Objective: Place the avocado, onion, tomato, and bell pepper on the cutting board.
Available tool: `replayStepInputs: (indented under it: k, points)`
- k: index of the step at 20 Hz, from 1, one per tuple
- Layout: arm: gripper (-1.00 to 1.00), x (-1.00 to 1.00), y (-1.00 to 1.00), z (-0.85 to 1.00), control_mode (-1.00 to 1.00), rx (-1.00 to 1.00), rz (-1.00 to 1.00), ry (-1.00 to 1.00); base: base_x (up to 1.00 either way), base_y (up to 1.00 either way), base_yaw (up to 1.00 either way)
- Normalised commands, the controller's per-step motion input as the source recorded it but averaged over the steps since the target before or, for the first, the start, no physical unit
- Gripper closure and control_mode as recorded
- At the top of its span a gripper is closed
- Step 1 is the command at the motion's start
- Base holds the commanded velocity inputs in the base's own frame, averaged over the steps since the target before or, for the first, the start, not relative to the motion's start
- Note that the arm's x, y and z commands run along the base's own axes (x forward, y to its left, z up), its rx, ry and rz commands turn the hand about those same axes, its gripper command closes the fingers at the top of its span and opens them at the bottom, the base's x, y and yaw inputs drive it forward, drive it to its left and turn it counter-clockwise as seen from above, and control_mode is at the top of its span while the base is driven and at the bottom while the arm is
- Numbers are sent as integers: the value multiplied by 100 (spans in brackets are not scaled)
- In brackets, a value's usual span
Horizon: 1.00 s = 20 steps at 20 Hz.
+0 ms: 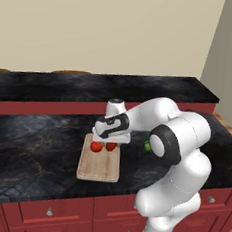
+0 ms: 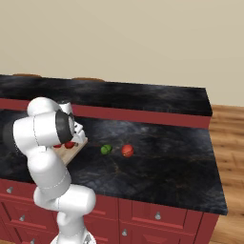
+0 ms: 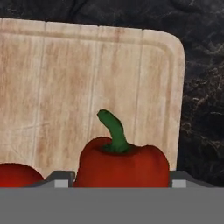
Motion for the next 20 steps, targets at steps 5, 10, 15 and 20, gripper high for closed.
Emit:
replayStepInputs:
  k: [5,10,15,20]
  points:
    - [-100,0,1,0,-100,0,0,0,0,0,0]
    - [-100,-19,0,41,-100,0,0,-10,0,0,0]
    - [-100,-34,-2,69,-100,0,0,-17,0,0,0]
    - [-100,-59,-32,53,-100,0,0,-19,0,0,0]
